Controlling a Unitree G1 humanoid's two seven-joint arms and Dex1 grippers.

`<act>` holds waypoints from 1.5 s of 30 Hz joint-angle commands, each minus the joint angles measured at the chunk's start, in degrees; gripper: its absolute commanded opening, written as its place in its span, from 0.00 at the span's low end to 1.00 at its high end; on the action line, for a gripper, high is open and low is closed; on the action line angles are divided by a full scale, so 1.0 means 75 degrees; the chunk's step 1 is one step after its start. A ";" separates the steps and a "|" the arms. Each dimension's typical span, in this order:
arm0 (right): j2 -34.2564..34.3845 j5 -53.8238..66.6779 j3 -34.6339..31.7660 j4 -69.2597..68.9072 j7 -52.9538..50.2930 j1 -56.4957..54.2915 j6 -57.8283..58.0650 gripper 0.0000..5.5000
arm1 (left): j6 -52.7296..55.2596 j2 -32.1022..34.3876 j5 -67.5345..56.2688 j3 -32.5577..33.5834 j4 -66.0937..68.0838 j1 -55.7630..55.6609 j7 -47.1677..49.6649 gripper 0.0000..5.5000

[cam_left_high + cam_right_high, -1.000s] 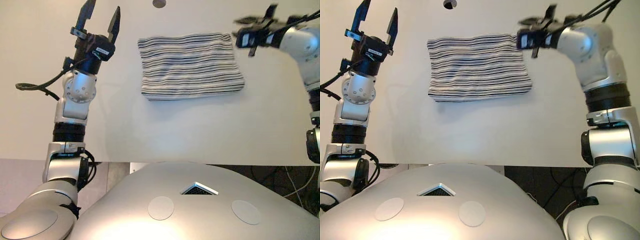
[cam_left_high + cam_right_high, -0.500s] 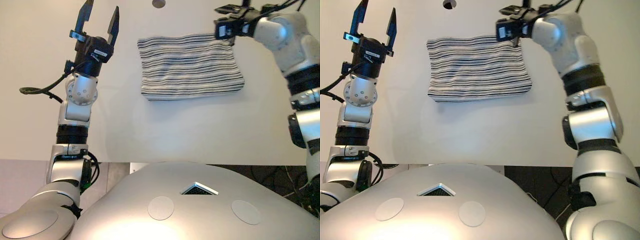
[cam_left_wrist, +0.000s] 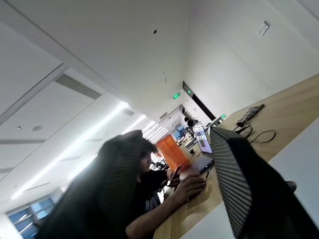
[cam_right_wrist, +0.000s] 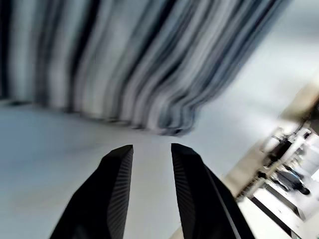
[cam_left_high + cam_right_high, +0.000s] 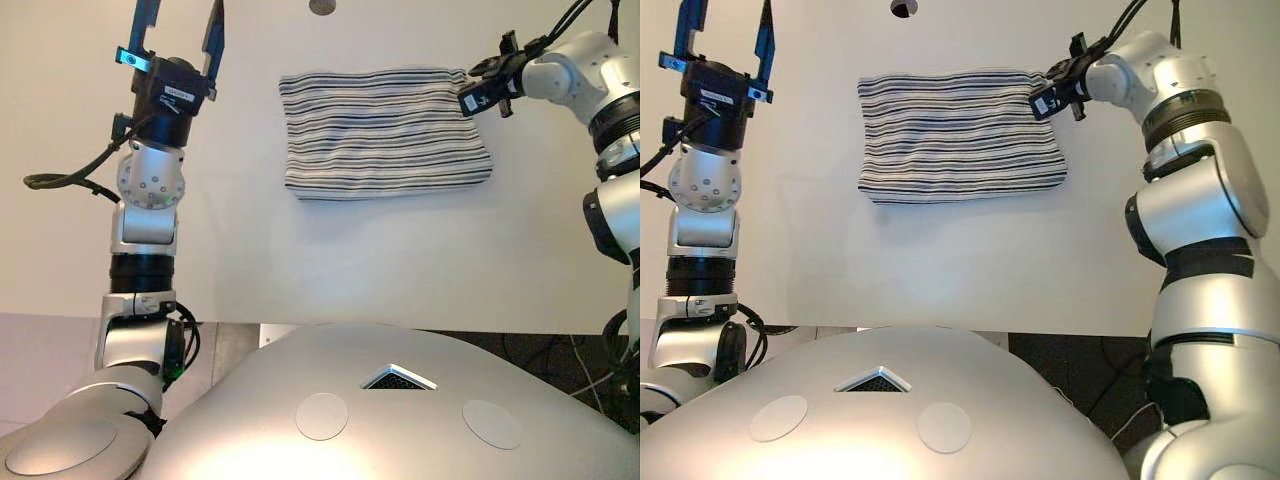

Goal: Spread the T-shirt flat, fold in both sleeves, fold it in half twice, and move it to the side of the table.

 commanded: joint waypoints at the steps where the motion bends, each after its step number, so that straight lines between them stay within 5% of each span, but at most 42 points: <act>1: -0.0300 0.0137 0.0144 -0.0509 0.0843 0.0622 -0.0391 0.26 | 0.0253 0.0075 -0.0094 0.0095 -0.0058 -0.0129 -0.0131 0.45; 7: -0.0839 0.1083 -0.0334 -0.2095 0.2028 0.1466 -0.0300 0.26 | 0.0412 0.0046 0.0040 0.0049 0.0041 -0.0171 -0.0146 0.45; 13: -0.2648 0.0705 -0.0824 -0.2964 0.2921 0.0709 0.0258 0.26 | 0.0418 0.0022 0.0104 0.0015 0.0021 -0.0084 -0.0117 0.45; 21: -0.0007 0.0813 -0.1105 -0.2819 0.0398 -0.0161 0.0552 0.26 | 0.0251 -0.0082 0.0055 -0.0006 0.0092 -0.0121 -0.0052 0.45; 31: 0.1589 -0.0685 0.0721 0.0080 -0.1320 0.0165 0.0648 0.26 | 0.0128 -0.0178 0.0092 -0.0040 0.0236 -0.0220 -0.0030 0.45; 37: 0.0819 -0.1253 0.1401 0.0996 -0.1218 -0.0027 0.0980 0.26 | 0.0254 -0.0175 0.0114 0.0093 -0.0174 0.0000 -0.0013 0.45; 45: -0.1105 -0.0085 0.0857 0.0042 0.2448 0.0382 -0.0600 0.26 | 0.0628 -0.0038 0.0228 0.0253 -0.0592 0.0132 -0.0096 0.45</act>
